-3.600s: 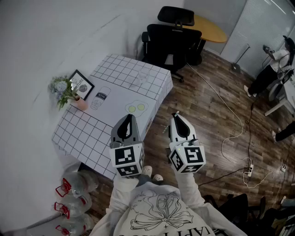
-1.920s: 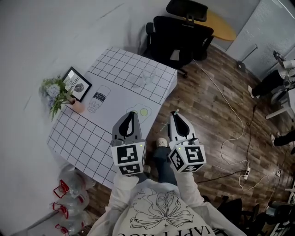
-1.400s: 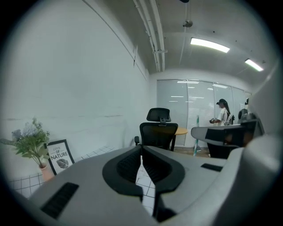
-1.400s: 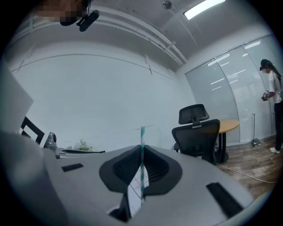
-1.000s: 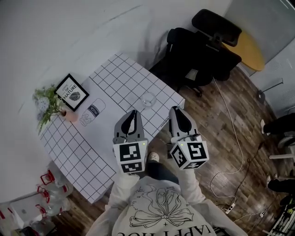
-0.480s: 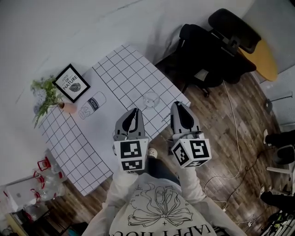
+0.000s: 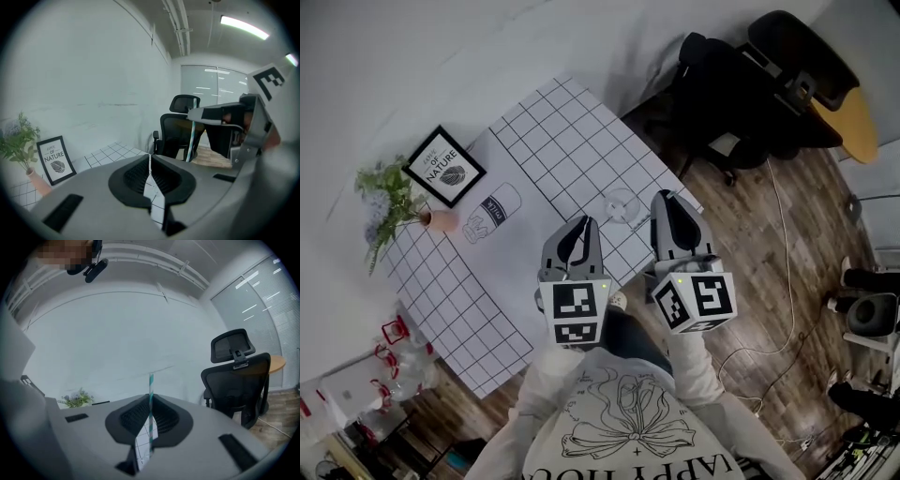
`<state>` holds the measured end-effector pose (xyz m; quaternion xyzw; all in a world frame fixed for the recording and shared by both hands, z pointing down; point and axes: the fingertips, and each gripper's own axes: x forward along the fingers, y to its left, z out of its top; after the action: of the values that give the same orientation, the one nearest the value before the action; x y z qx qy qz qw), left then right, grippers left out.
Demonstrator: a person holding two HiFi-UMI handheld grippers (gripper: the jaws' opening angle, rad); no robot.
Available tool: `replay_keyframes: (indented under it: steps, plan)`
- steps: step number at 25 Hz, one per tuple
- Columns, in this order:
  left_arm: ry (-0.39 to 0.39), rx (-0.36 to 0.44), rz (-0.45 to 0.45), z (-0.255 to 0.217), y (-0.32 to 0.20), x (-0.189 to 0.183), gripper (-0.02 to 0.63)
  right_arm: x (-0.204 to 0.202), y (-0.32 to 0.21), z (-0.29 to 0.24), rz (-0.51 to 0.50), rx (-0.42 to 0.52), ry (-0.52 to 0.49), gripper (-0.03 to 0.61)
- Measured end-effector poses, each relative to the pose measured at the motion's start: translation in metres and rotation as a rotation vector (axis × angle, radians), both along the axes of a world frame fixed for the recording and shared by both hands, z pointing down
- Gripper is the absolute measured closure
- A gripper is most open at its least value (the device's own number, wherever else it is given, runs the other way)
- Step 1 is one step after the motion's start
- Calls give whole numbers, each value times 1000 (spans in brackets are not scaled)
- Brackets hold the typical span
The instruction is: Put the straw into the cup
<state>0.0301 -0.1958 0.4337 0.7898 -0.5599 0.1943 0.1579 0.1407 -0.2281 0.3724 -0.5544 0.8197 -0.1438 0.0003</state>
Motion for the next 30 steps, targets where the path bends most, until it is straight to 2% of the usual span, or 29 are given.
replay_keyframes:
  steps: [16, 30]
  plan:
    - [34, -112, 15, 54, -36, -13, 600, -17, -47, 62, 13, -113, 29, 560]
    - [42, -197, 2, 98, -39, -16, 600, -20, -60, 126, -1, -227, 66, 561]
